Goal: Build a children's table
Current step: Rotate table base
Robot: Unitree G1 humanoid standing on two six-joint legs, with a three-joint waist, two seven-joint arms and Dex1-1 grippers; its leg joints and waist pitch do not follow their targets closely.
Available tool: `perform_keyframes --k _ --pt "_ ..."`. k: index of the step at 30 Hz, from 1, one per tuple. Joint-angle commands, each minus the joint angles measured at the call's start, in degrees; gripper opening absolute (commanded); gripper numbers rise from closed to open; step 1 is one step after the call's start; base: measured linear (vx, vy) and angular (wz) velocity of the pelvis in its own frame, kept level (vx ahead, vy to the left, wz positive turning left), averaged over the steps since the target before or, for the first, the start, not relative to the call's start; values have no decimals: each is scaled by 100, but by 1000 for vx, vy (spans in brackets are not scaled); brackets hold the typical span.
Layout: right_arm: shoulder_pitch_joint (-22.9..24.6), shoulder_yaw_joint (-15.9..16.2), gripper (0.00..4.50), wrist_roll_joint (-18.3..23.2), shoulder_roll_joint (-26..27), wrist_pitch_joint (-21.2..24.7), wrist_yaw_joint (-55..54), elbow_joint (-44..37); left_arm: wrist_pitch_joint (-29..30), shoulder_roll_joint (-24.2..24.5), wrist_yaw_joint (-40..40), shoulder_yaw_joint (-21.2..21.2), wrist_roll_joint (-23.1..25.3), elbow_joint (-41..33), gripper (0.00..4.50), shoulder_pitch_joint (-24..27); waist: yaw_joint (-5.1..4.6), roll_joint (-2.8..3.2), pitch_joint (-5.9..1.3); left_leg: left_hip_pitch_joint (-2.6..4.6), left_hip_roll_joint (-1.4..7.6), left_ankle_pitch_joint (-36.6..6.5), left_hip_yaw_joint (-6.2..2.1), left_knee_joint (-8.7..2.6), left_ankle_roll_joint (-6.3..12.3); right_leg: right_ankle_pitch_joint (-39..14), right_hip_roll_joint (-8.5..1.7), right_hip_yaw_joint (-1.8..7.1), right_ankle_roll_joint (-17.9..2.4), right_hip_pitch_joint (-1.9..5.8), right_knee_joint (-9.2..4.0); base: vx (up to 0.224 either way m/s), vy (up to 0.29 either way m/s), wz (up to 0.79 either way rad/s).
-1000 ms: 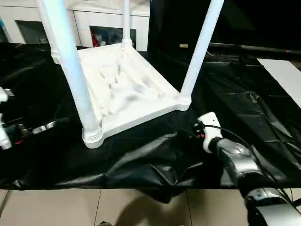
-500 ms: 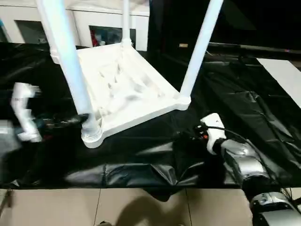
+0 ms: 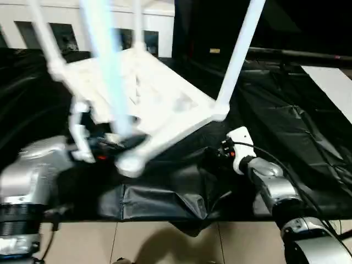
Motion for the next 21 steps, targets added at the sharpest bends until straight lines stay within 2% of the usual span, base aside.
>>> perform_keyframes --k 1,5,6,8,10,13,16,18,19,20,21 --pt "-32 63 325 -124 8 44 -58 142 88 -74 -82 -165 -98 -333 446 -149 -2 147 -359 150 -28 -1337 25 -399 -164 -256 -72 72 -1391 237 -325 0 0 0" --pt "-100 108 325 -170 83 -12 -24 218 184 -358 -60 -464 -199 -610 446 -285 -8 135 -354 156 -21 -1440 24 -402 -198 -464 -75 78 -1333 231 -350 0 0 0" --pt "-124 135 325 -198 128 -86 18 242 206 -537 -3 -646 -203 -671 446 -372 -11 112 -355 154 -20 -1434 24 -403 -203 -487 -74 77 -1320 232 -351 0 0 0" --pt "-126 137 325 -198 133 -92 24 242 202 -555 2 -662 -199 -671 446 -380 -7 120 -361 150 -22 -1360 24 -395 -185 -383 -74 78 -1320 238 -339 0 0 0" --pt "-136 191 325 -209 194 -183 104 234 112 -806 67 -972 -37 -625 446 -501 -9 119 -363 139 -27 -1290 24 -390 -161 -283 -70 74 -1320 249 -335 0 0 0" --pt "-144 238 325 -188 262 -191 181 225 1 -1072 222 -1188 177 -392 446 -697 -5 107 -374 133 -27 -1166 28 -377 -81 -80 -72 78 -1363 265 -321 0 0 0" --pt "-146 268 325 -198 321 -250 244 224 -178 -1300 345 -1340 398 -164 446 -862 -4 103 -363 134 -31 -1221 27 -379 -54 -196 -77 78 -1353 268 -349 0 0 0" --pt "-145 254 325 -173 385 -304 353 190 -437 -1479 506 -1538 729 149 446 -1022 -6 119 -368 140 -25 -1334 17 -381 -83 -359 -86 76 -1333 269 -360 0 0 0" --pt "-137 260 325 -154 413 -333 420 156 -569 -1597 633 -1617 883 321 446 -1110 -17 134 -360 126 -27 -1361 9 -390 -75 -381 -81 75 -1324 271 -373 0 0 0" --pt "-135 270 325 -138 427 -357 457 142 -643 -1664 715 -1662 958 417 446 -1160 -15 113 -372 134 -29 -1355 14 -376 -65 -341 -86 76 -1331 277 -371 0 0 0" --pt "-130 288 325 -110 450 -419 521 117 -865 -1792 836 -1752 1114 573 446 -1240 -19 134 -371 122 -32 -1317 12 -378 -40 -276 -82 76 -1349 282 -376 0 0 0"
